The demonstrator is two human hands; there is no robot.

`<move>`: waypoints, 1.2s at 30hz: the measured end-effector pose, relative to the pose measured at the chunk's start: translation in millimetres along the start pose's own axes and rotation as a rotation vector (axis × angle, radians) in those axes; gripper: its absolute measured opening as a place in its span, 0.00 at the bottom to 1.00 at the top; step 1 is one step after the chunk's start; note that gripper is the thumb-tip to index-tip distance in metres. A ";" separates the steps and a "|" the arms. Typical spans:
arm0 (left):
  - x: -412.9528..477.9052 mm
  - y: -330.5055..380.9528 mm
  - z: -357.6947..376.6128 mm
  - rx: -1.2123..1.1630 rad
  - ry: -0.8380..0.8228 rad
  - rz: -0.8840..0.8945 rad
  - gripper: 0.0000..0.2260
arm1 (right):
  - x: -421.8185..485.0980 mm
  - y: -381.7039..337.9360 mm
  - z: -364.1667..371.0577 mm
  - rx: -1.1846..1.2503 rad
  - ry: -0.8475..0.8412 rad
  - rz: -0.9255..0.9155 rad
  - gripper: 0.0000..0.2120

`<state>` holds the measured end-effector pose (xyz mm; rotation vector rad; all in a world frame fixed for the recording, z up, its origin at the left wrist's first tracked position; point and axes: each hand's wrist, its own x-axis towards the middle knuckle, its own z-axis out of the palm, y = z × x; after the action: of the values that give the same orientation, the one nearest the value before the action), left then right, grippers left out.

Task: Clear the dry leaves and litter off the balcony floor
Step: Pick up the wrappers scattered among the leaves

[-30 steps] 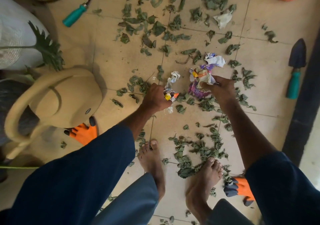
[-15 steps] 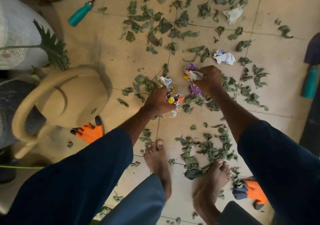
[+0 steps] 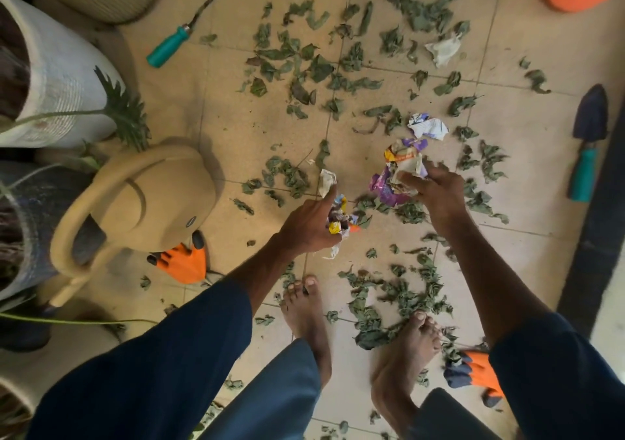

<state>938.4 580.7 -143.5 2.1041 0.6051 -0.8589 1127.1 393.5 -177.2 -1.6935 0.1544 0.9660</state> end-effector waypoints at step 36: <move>1.6 6.1 -29.1 -0.150 0.224 0.034 0.13 | 79.0 -62.2 -6.2 -0.962 0.111 -0.414 0.15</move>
<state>954.3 600.4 -127.9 2.0816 0.7246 -0.5441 1216.5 439.8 -182.6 -2.5075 -0.6705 0.6482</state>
